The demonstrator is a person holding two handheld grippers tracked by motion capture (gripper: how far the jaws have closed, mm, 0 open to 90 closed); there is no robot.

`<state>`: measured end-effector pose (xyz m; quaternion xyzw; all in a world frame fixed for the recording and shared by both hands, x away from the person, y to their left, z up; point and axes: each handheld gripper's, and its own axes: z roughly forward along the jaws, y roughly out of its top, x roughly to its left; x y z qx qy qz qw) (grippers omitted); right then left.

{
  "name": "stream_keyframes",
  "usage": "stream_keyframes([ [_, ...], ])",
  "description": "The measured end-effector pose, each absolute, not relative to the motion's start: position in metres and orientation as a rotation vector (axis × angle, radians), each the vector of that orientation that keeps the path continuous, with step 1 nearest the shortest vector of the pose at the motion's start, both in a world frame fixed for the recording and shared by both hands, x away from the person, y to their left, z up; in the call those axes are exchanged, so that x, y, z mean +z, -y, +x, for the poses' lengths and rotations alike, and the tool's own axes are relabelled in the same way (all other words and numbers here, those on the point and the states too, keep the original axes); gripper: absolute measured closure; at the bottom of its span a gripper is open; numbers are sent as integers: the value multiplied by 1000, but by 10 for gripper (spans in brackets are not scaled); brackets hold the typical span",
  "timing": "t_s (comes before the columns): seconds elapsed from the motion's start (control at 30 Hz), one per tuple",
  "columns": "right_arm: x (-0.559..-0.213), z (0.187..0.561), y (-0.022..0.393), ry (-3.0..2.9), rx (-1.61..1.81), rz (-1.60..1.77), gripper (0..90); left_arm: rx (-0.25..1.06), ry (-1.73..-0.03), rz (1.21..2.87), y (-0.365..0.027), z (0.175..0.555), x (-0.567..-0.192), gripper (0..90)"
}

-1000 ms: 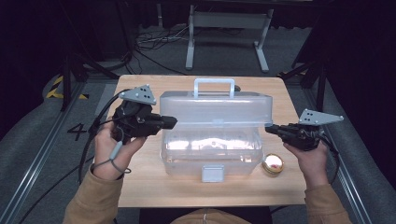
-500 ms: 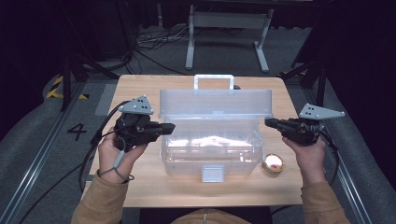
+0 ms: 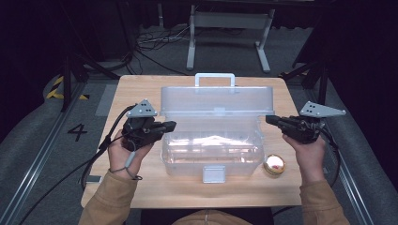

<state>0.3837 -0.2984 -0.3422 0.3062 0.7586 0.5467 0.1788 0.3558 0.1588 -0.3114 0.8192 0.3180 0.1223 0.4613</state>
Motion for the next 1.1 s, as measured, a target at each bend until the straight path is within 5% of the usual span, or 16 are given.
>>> stream_keyframes([
  [1.1,-348,378,297,-2148,1528,844,900,398,-846,1842,-168,371,-336,894],
])
